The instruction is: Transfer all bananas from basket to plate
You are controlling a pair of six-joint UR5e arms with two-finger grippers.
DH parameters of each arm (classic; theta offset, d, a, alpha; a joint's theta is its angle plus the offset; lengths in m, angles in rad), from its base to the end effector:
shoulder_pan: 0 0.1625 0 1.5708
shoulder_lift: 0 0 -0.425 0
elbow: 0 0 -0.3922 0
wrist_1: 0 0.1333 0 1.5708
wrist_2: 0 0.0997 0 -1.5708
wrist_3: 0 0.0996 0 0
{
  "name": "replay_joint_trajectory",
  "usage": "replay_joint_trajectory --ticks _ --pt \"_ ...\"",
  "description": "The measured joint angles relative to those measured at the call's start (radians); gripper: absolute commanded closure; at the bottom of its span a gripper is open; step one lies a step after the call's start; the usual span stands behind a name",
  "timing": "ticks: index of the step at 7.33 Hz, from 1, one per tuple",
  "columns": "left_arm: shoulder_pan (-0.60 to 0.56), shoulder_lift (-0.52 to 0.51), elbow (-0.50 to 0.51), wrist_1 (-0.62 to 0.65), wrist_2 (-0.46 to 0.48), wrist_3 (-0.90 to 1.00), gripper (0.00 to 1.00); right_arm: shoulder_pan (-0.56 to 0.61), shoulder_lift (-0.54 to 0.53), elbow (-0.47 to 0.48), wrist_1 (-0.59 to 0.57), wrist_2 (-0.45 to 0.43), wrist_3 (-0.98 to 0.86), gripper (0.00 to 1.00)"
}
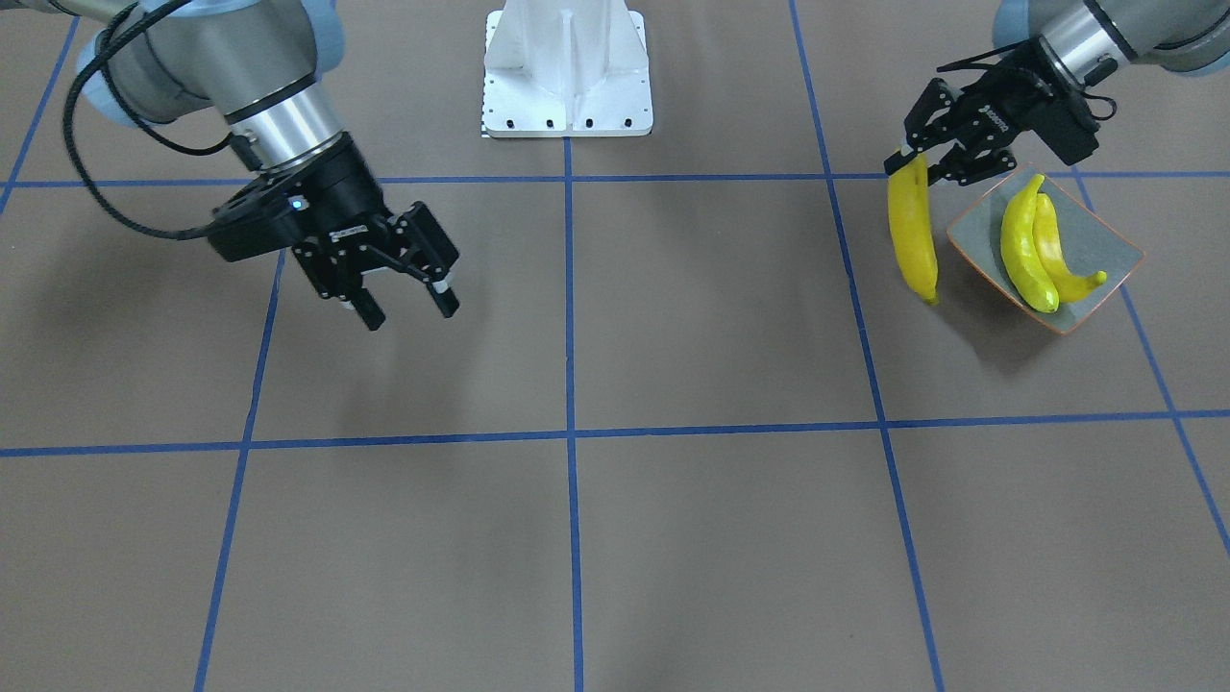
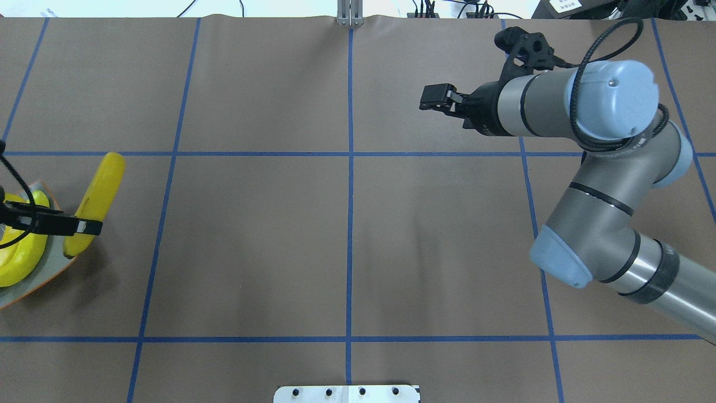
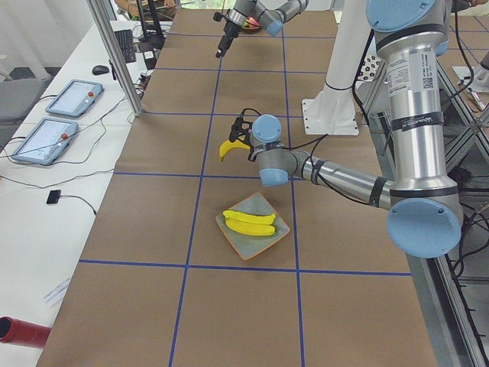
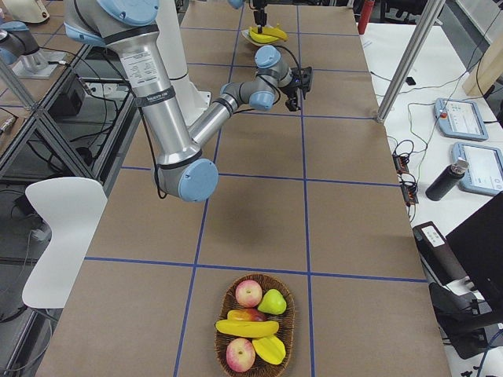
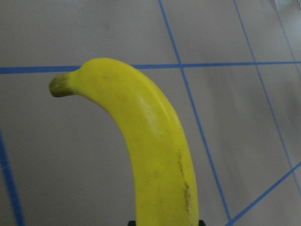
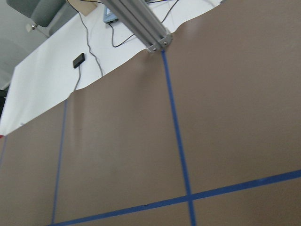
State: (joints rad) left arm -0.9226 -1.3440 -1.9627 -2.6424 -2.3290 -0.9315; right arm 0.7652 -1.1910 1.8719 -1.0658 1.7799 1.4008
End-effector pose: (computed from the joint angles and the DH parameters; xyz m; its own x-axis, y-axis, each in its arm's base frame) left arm 0.1852 -0.3519 0.4417 0.2702 0.3607 -0.8927 0.0316 0.9233 0.3827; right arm -0.3475 -0.4899 0.2545 0.3581 0.1144 0.9267 -0.4852 0.8707 0.0800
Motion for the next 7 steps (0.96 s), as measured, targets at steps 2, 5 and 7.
replay_joint_trajectory --ticks 2,5,7 --pt "-0.072 0.114 0.002 0.009 0.005 0.209 1.0 0.104 -0.111 0.001 -0.003 0.087 -0.159 0.0" --pt "-0.182 0.216 0.003 0.133 0.086 0.574 1.0 0.212 -0.226 0.0 0.005 0.165 -0.342 0.0" --pt "-0.197 0.239 0.002 0.278 0.239 0.757 1.0 0.243 -0.257 -0.001 0.008 0.195 -0.4 0.0"
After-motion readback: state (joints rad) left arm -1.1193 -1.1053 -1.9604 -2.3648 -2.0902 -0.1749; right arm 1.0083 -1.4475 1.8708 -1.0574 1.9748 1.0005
